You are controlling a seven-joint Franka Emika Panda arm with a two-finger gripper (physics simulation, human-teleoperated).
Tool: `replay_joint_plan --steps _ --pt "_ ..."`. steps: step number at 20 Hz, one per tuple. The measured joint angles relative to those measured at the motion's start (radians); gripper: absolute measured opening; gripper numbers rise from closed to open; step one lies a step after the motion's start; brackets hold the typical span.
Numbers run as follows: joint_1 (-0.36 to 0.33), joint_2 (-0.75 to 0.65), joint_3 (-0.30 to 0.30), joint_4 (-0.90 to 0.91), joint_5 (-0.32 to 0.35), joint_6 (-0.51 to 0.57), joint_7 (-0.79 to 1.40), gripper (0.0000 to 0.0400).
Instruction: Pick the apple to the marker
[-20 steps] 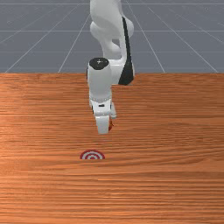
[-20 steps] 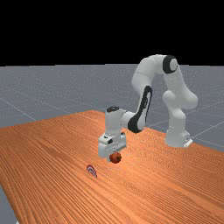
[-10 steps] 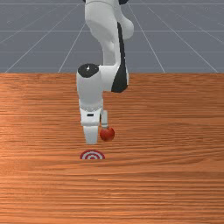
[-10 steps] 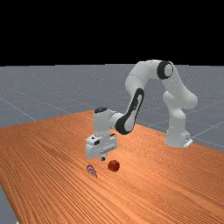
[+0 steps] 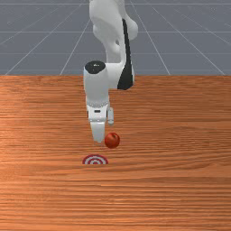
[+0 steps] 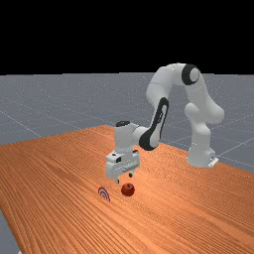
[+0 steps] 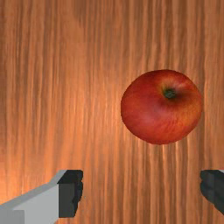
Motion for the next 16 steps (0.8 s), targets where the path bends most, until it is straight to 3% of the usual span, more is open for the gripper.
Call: replay_joint_plan --steps 6,9,11,13,16 --pt "0.073 -0.008 -0.002 -0.013 0.002 0.007 0.125 0.0400" --pt "0.074 0.032 0.007 0.036 -0.009 -0.022 0.092 0.0400" --pt "0.104 0.049 -0.024 0.025 -0.041 0.049 0.129 0.0400" --pt "0.070 0.053 0.009 0.032 -0.018 0.056 0.073 0.0400" --pt "0.067 0.086 0.002 0.073 -0.016 0.013 0.081 0.0400"
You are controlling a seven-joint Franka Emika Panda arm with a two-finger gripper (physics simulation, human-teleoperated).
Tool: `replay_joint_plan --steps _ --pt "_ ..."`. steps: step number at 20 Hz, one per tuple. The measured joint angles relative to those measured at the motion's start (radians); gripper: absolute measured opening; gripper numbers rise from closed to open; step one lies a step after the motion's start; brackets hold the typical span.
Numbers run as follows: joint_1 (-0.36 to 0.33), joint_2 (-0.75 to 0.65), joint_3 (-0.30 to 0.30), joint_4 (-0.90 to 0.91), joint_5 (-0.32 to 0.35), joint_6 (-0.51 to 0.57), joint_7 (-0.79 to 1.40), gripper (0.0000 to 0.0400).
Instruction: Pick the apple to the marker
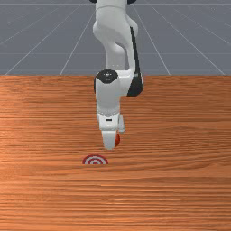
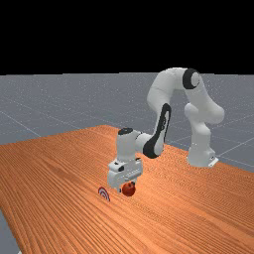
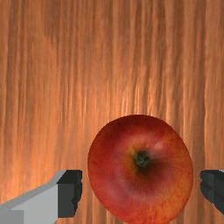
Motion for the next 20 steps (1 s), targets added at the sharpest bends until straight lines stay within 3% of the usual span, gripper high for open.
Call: replay_joint_plan --steps 2,4,10,11,14,15,16,19,20 --pt "0.001 0.035 -0.001 0.021 -0.001 0.001 0.001 0.0400" --pt "0.004 0.036 -0.002 0.000 0.004 0.079 0.012 0.0400" --pt "0.049 0.037 -0.009 0.002 0.005 0.084 0.073 0.0400" --pt "0.052 0.037 -0.006 0.003 0.002 0.084 0.070 0.0287" --pt "0.070 0.037 -0.020 0.004 -0.015 0.083 0.080 0.0279" --pt "0.064 -0.023 -0.018 -0.149 0.001 0.441 0.065 0.0329" --pt "0.048 -0.053 -0.002 -0.040 0.000 0.066 0.056 0.0352" --pt "0.040 -0.053 -0.003 -0.032 0.001 0.054 0.048 0.0389" --pt "0.043 0.115 -0.004 0.276 0.000 -0.315 0.047 0.0396"
